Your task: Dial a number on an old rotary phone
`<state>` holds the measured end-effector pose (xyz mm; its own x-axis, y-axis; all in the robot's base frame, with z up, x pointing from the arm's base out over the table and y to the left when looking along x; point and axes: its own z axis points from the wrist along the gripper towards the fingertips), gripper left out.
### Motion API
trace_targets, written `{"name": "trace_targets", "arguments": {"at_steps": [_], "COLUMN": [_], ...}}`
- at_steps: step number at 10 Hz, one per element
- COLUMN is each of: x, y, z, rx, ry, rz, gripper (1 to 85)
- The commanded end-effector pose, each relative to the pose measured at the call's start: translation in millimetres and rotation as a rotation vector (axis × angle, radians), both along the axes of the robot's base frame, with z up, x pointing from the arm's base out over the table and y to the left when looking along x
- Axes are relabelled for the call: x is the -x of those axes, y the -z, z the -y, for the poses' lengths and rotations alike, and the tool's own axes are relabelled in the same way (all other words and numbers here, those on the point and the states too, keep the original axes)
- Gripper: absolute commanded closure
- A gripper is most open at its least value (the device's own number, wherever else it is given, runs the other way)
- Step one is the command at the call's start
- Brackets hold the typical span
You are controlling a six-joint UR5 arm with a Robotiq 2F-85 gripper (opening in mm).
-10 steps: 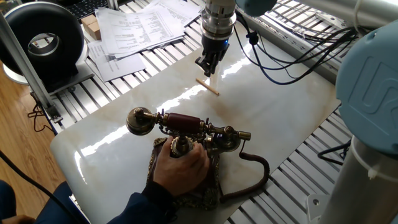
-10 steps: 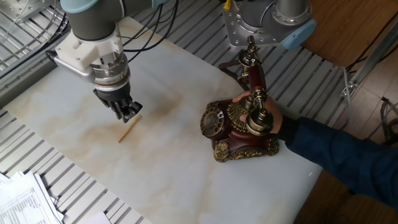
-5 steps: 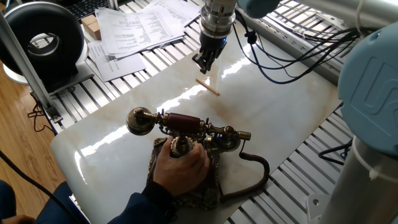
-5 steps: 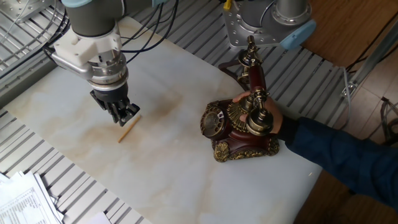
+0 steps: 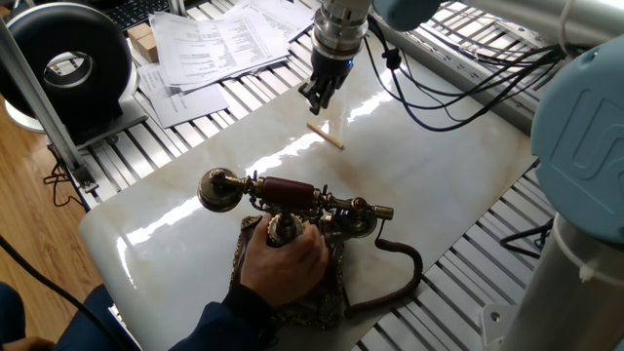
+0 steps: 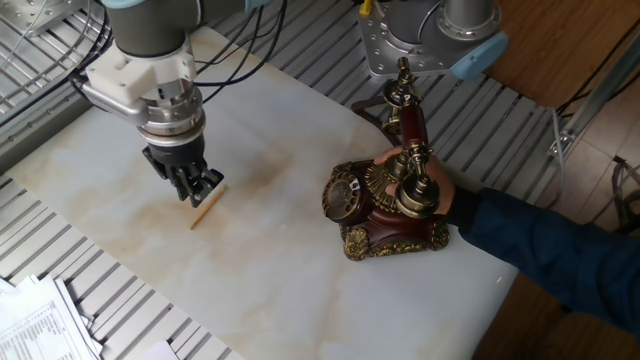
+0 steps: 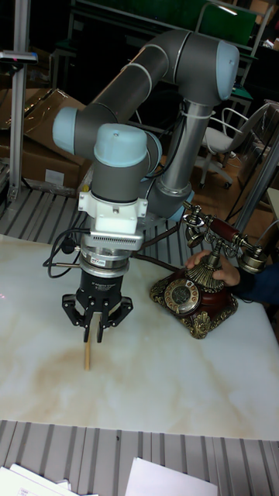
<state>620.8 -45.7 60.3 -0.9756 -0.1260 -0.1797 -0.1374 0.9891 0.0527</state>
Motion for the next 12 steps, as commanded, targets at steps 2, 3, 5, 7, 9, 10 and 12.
{"name": "trace_targets", "arguments": {"at_steps": [2,3,5,7,9,10,12], "x": [0.5,3.6,14.5,21.5,28.2,31.7,36.2], "y": [14.5,21.4,37.9,49.3,55.9,57.9,60.6], "z": [-5,-4,0,2,6,8,13], "rx": [-0.021,-0.017,-0.015,-0.010,0.003,0.005,0.014], "ry": [-0.010,-0.013,-0.024,-0.027,-0.024,-0.027,-0.033], "rz": [0.028,0.027,0.025,0.027,0.028,0.028,0.027], "gripper": [50.7,50.7,50.7,50.7,50.7,50.7,50.7]}}
